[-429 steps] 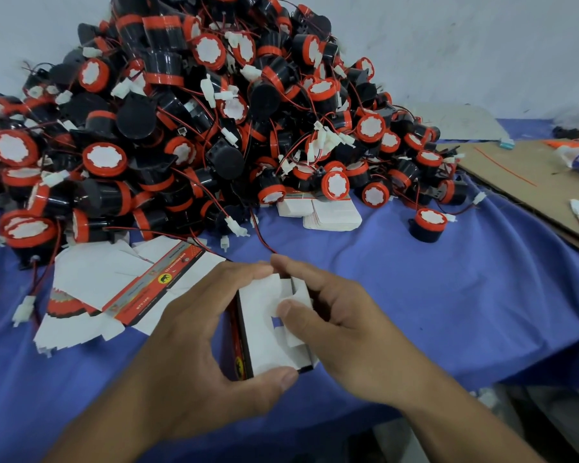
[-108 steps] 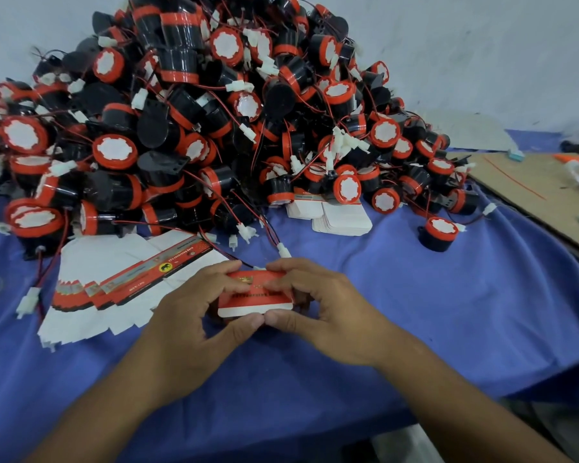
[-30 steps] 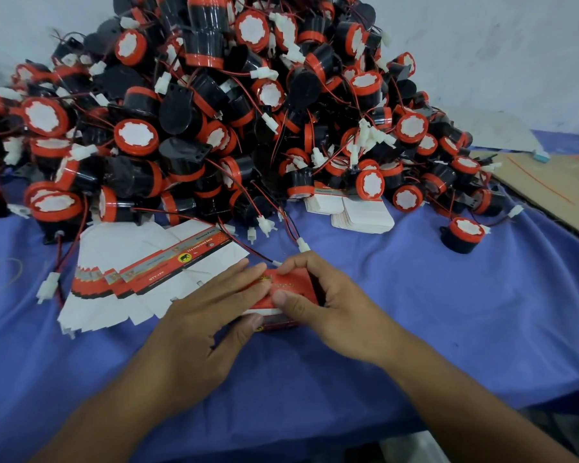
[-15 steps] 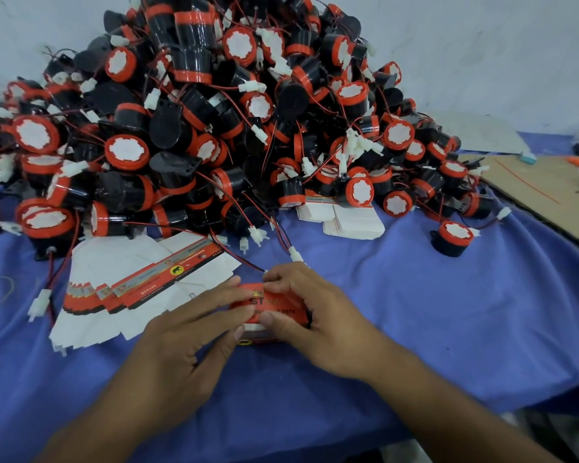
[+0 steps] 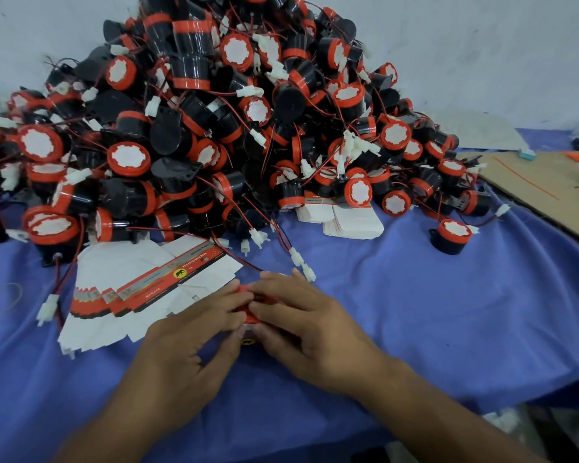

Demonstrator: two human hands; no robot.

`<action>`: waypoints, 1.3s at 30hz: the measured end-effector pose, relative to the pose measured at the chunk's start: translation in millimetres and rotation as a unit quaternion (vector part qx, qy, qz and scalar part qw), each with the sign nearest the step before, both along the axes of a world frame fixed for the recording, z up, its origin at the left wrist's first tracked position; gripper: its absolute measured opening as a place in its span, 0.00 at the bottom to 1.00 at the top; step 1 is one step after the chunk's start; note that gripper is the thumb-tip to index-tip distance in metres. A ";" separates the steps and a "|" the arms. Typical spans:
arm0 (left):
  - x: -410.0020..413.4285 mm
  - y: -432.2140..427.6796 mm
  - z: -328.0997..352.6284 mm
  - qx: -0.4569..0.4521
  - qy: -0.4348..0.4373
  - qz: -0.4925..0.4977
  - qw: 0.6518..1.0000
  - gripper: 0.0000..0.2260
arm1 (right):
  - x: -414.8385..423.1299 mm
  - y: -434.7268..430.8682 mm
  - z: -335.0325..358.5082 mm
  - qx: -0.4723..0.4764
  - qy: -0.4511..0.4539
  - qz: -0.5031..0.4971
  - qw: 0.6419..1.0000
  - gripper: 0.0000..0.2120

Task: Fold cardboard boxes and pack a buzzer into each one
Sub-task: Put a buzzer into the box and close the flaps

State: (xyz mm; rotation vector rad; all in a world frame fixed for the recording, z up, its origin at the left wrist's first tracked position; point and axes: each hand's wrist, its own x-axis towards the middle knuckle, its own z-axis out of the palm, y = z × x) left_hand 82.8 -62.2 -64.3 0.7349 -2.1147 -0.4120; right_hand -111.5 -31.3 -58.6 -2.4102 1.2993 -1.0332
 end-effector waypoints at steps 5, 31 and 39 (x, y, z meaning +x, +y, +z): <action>2.5 -2.5 -6.6 0.094 0.016 -0.041 0.995 0.15 | -6.9 -0.3 -6.9 -0.068 -0.044 -0.049 0.996 0.08; -1.6 -10.4 -6.8 0.188 0.010 -0.032 0.982 0.33 | -14.1 2.3 12.9 -0.062 0.138 0.001 0.989 0.13; -3.0 -9.0 -4.1 0.189 0.022 -0.028 0.981 0.24 | -23.2 8.5 -3.1 -0.034 0.142 -0.043 0.988 0.24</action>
